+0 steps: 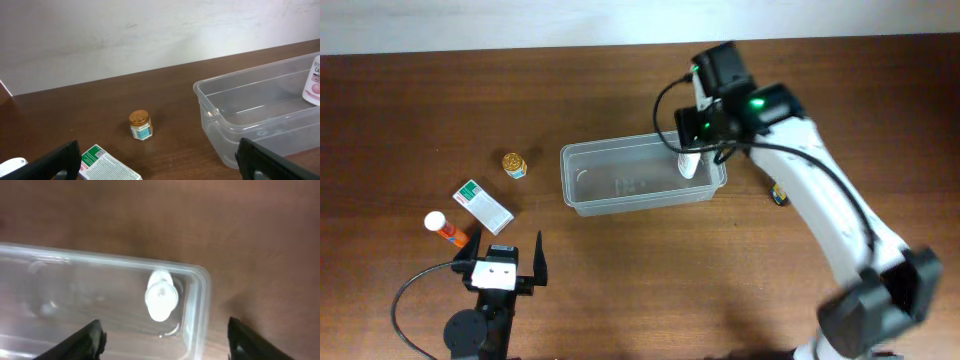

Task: Pack container
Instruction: 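Release the spray bottle and move the right gripper to the dark bottle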

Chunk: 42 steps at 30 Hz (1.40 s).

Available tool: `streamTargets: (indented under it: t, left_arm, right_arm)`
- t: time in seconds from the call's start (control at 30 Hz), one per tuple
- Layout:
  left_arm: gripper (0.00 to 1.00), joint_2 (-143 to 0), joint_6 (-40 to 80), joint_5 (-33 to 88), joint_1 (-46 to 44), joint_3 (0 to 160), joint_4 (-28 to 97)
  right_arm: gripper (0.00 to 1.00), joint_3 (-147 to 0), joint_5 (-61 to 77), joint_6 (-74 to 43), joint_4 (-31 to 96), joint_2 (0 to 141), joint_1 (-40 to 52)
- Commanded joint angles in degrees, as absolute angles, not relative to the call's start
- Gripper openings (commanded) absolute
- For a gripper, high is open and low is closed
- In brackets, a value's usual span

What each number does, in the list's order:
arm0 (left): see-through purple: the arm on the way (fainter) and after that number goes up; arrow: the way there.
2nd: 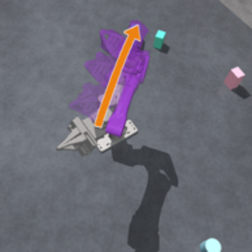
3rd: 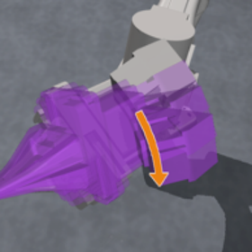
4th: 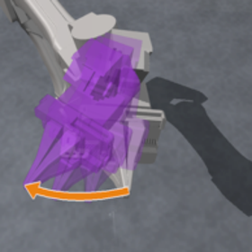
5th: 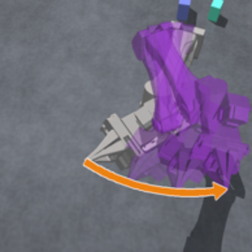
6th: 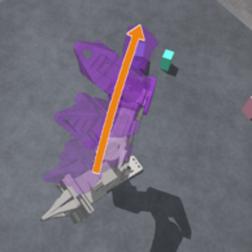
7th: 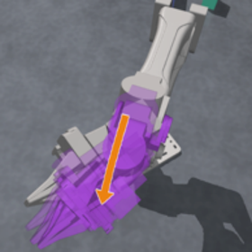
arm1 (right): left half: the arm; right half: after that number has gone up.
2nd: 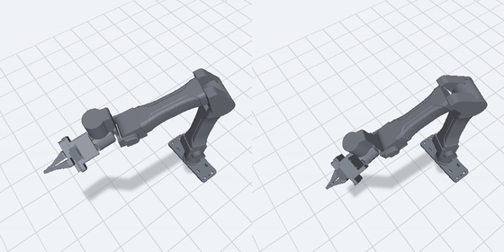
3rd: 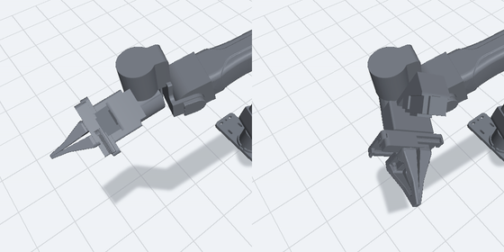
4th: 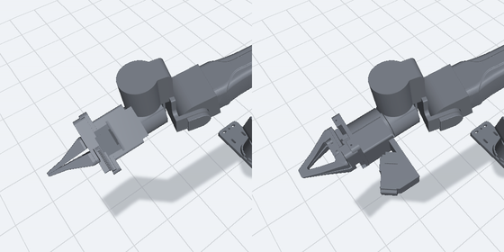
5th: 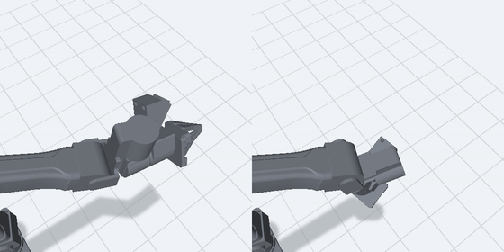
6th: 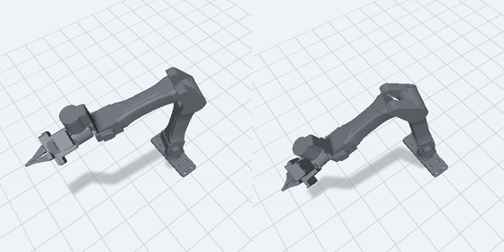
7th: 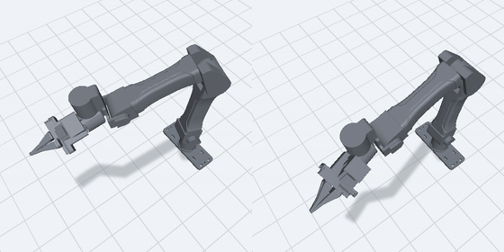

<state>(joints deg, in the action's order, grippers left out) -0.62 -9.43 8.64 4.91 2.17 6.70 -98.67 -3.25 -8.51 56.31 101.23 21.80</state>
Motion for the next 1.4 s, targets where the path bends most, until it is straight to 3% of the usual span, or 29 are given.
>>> streamTargets:
  t: [0.0,0.37,0.6,1.1,1.37]
  left_arm:
    - [0.99,-0.30,-9.98,9.26,5.19,1.85,6.68]
    - [0.99,-0.30,-9.98,9.26,5.21,1.85,6.70]
    - [0.99,-0.30,-9.98,9.26,5.21,1.85,6.70]
    - [0.99,-0.30,-9.98,9.26,5.21,1.85,6.68]
    - [0.99,-0.30,-9.98,9.26,5.21,1.85,6.70]
  right_arm:
    - [0.77,-100.95,-5.04,-5.78,58.19,95.13,20.43]
    - [0.82,-100.42,-3.42,-5.10,71.44,92.66,1.10]
    - [0.86,-91.11,8.08,2.68,70.65,93.38,-8.36]
    - [0.84,-71.02,11.62,2.76,48.18,94.15,-9.34]
    - [0.70,-70.63,11.88,2.76,46.98,101.03,-9.28]
